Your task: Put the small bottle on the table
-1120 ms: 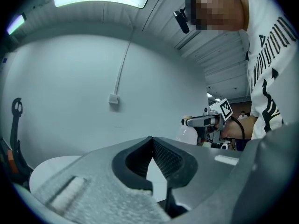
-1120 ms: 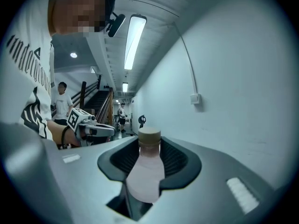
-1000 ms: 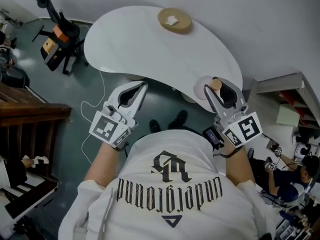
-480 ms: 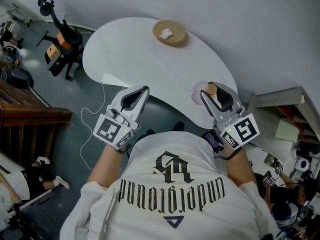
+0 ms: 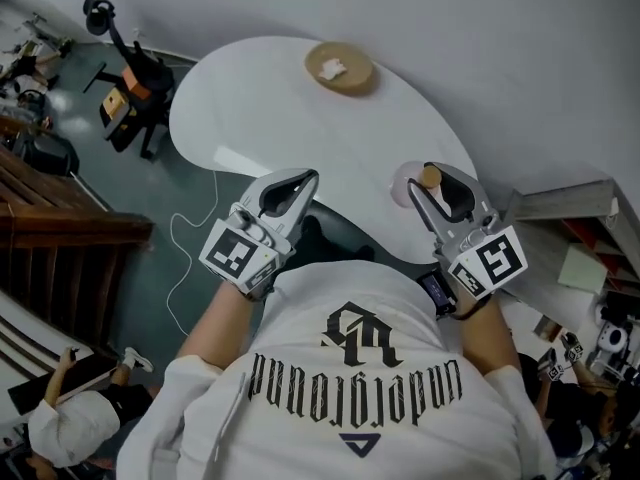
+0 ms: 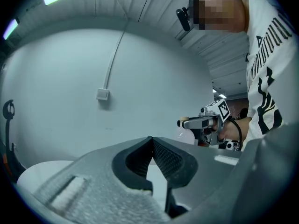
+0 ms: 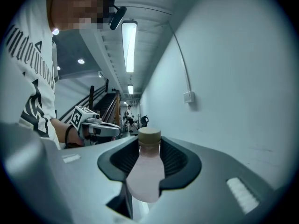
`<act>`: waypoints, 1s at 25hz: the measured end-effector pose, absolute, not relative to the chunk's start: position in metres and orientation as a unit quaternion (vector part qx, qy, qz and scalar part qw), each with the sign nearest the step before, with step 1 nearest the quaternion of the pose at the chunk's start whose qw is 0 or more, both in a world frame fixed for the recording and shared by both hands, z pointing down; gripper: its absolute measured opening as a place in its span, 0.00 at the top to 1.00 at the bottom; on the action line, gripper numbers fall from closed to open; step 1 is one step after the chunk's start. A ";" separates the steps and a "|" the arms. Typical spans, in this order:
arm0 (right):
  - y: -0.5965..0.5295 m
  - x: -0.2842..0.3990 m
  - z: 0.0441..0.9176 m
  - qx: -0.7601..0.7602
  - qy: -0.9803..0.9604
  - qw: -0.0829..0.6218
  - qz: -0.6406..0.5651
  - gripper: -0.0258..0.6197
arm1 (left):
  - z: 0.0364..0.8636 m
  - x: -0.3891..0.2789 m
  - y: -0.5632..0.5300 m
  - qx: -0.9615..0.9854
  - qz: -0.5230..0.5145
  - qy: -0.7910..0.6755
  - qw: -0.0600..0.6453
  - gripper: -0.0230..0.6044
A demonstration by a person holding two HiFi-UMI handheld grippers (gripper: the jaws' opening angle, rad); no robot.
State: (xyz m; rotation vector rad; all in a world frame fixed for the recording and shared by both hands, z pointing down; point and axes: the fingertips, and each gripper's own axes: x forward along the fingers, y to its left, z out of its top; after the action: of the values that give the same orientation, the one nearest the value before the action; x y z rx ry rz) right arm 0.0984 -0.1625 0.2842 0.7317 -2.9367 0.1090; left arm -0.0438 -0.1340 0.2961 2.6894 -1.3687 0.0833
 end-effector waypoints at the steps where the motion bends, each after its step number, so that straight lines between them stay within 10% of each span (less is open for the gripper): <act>1: -0.165 0.099 0.286 0.242 -0.968 0.058 0.037 0.75 | 0.298 -0.044 -0.138 0.889 0.028 -0.453 0.064 0.95; 25: -0.264 0.047 0.380 0.307 -0.938 0.134 0.092 0.74 | 0.363 -0.082 -0.279 0.918 0.067 -0.372 0.120 0.95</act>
State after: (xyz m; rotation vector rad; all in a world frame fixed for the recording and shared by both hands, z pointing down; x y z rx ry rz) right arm 0.0474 -0.2640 0.3799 0.8891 -2.7187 0.2663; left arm -0.0819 -0.2788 0.3634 2.6820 -1.0863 0.1967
